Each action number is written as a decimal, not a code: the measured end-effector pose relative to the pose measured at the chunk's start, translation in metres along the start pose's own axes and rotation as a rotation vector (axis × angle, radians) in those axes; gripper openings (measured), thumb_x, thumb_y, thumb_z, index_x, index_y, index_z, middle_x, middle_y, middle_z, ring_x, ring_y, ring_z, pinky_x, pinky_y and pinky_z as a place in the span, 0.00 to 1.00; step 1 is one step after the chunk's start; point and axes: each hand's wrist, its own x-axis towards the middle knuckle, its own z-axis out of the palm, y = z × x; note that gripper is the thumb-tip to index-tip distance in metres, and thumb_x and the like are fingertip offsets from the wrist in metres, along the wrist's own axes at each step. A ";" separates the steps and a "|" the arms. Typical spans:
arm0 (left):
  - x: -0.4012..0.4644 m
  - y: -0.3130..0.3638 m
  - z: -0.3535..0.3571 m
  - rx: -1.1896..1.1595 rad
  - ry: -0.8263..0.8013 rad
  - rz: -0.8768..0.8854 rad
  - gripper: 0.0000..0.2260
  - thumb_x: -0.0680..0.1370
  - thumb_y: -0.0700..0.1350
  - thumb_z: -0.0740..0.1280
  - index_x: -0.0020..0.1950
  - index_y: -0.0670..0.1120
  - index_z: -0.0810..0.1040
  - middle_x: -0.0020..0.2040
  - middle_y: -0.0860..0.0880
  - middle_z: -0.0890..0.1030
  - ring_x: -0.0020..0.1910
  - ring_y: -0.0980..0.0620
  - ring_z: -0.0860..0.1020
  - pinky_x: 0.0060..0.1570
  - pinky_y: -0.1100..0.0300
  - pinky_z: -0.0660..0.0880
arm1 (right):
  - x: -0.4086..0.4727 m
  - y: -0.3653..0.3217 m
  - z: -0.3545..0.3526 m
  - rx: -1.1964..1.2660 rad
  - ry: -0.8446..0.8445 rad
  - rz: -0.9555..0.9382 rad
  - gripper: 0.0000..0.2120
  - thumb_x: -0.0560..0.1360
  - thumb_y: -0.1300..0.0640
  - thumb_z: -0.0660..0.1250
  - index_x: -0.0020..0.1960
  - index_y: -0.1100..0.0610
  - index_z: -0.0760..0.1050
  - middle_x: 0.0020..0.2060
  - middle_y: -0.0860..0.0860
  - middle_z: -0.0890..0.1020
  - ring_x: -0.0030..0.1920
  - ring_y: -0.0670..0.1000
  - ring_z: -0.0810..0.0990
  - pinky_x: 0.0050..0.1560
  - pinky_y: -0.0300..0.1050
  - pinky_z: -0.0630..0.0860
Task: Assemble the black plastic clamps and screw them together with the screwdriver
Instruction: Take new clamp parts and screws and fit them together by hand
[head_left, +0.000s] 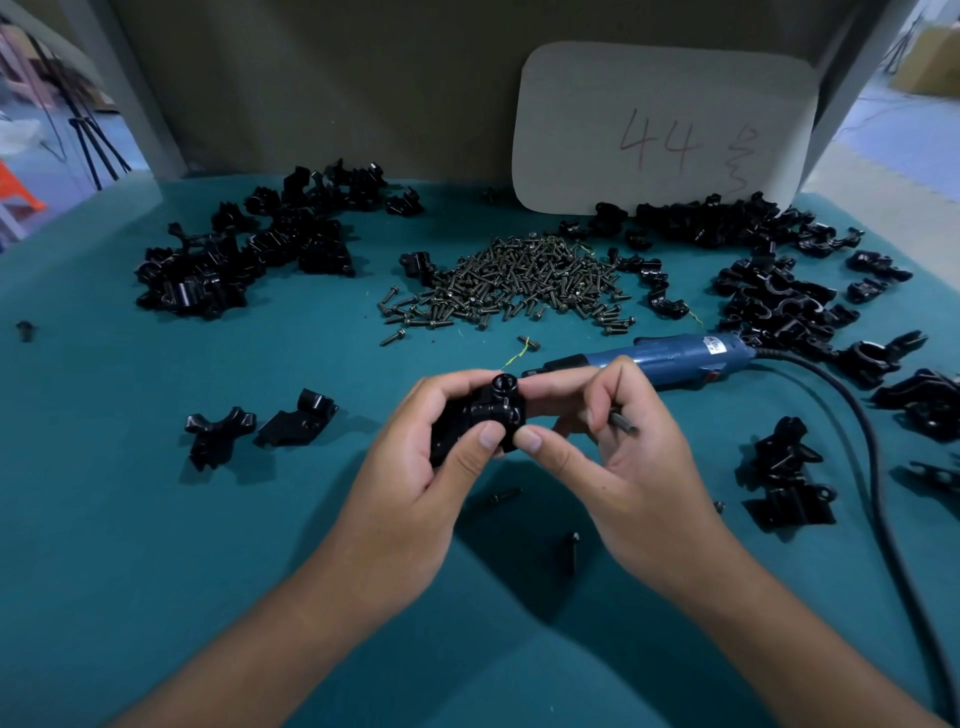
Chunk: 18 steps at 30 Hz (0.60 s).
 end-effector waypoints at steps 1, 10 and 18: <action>0.000 0.000 0.000 -0.002 0.001 0.000 0.12 0.79 0.57 0.66 0.62 0.61 0.76 0.59 0.54 0.81 0.58 0.50 0.82 0.56 0.62 0.78 | 0.000 0.000 0.000 0.002 -0.001 0.005 0.17 0.74 0.52 0.73 0.42 0.47 0.63 0.55 0.47 0.85 0.61 0.54 0.82 0.59 0.56 0.76; 0.001 -0.003 -0.001 -0.005 -0.003 0.002 0.10 0.79 0.57 0.67 0.60 0.61 0.77 0.57 0.55 0.82 0.56 0.51 0.82 0.55 0.60 0.78 | 0.000 0.001 0.000 -0.019 0.003 -0.023 0.18 0.74 0.49 0.74 0.42 0.46 0.63 0.55 0.49 0.85 0.61 0.55 0.82 0.59 0.56 0.76; 0.001 -0.003 -0.002 0.063 0.009 -0.002 0.10 0.78 0.58 0.66 0.59 0.62 0.76 0.55 0.55 0.82 0.56 0.51 0.82 0.58 0.54 0.78 | -0.002 0.007 -0.005 -0.140 -0.010 0.080 0.11 0.76 0.43 0.66 0.43 0.39 0.64 0.49 0.39 0.78 0.52 0.43 0.75 0.55 0.49 0.71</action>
